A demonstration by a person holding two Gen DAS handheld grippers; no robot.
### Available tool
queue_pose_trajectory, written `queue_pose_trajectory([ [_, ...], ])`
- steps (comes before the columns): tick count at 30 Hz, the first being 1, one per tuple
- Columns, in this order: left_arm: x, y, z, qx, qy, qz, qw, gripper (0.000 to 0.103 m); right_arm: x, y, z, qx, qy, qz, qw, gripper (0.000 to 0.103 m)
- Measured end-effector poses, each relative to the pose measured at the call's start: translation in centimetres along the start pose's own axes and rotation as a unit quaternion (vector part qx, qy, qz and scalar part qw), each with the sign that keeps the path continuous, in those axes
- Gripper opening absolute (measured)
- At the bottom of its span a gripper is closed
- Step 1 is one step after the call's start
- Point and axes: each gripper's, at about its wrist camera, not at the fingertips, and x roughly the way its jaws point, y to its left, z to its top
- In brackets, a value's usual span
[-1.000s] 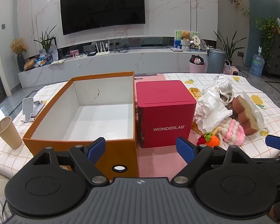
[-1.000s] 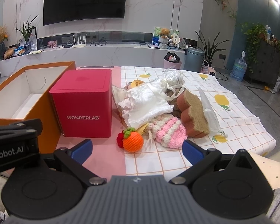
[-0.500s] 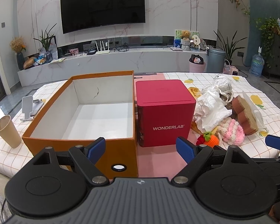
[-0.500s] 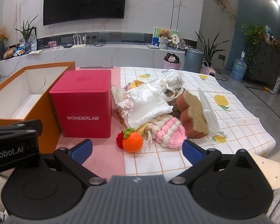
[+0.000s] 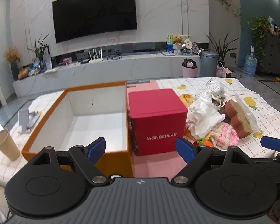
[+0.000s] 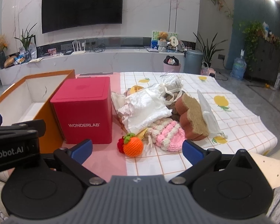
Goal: Organize soft objects
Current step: 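Grasp the crocheted orange fruit with the left gripper while the right gripper grasps the white mesh bag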
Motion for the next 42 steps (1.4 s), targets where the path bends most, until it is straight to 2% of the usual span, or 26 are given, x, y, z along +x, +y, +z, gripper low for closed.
queue_pose_trajectory([
  [9,0.0,-1.9,3.2,-0.013,-0.021,-0.028,0.9993,0.100,-0.7,-3.2,1.9,0.007,-0.017,-0.035,0.999,0.100],
  [11,0.2,-2.6,3.9,-0.013,-0.026,-0.032,0.9991,0.100,-0.6,-4.4,2.3,0.014,-0.017,-0.031,0.999,0.100],
  [13,0.7,-3.2,4.3,-0.012,-0.024,-0.038,0.9989,0.100,-0.3,-5.4,2.8,0.007,-0.014,-0.026,1.000,0.100],
  [17,2.1,-4.6,4.8,-0.014,-0.017,-0.049,0.9986,0.100,0.1,-7.6,4.1,0.007,-0.019,-0.045,0.999,0.100],
  [22,4.9,-7.3,4.5,0.006,-0.001,-0.033,0.9994,0.100,3.3,-11.5,6.5,0.052,0.017,-0.045,0.997,0.100],
  [26,6.7,-9.1,3.1,0.029,0.009,-0.058,0.9979,0.100,7.9,-13.2,8.4,0.047,0.084,-0.039,0.995,0.100],
  [29,7.6,-10.1,1.7,0.047,0.011,-0.072,0.9962,0.100,11.6,-13.6,9.1,0.031,0.118,-0.033,0.992,0.100],
  [32,8.9,-10.6,0.7,0.049,0.020,-0.081,0.9953,0.100,14.3,-14.7,9.2,0.055,0.135,-0.059,0.988,0.100],
  [35,10.4,-10.8,-0.3,0.061,0.029,-0.099,0.9928,0.100,15.4,-15.8,8.4,0.085,0.137,-0.052,0.986,0.100],
  [36,10.9,-10.9,-0.6,0.062,0.033,-0.104,0.9921,0.100,15.7,-16.4,8.1,0.097,0.139,-0.055,0.984,0.098],
  [39,12.6,-10.9,-1.3,0.051,0.054,-0.113,0.9908,0.100,16.8,-18.1,7.3,0.131,0.158,-0.057,0.977,0.083],
  [42,13.7,-11.2,-2.0,0.047,0.074,-0.123,0.9885,0.100,18.0,-19.1,6.8,0.159,0.167,-0.056,0.971,0.081],
])
